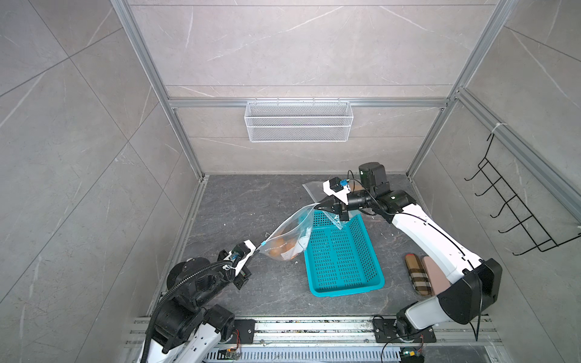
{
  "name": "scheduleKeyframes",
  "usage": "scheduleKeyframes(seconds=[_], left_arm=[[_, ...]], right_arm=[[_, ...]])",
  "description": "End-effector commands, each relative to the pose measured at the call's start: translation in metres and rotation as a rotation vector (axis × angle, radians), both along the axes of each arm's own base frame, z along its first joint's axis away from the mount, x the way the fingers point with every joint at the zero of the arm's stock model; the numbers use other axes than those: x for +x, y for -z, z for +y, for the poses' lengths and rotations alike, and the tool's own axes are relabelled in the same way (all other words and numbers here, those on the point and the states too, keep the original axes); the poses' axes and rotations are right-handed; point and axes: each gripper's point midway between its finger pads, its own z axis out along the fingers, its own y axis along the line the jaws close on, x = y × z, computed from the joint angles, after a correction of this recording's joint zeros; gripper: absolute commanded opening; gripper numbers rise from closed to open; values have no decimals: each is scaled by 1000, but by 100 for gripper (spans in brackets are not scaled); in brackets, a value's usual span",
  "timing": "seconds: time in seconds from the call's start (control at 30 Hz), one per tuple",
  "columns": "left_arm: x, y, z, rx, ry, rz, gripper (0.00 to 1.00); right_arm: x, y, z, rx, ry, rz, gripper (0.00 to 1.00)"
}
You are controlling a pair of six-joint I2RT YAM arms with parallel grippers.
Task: Put the potatoes into a zipper bag and zip it
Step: Adjust the zipper food storage bag at the center of the board.
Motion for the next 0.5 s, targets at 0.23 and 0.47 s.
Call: scheduleKeyframes(seconds=[0.23,0.47], left_arm=[[-2,-27,-5,-17,7,125,0],[14,-34,3,23,-92,219,0]], right_arm=[[-12,-42,-2,94,-14,-35,68],[-44,-82,-14,204,-25,-72,85]])
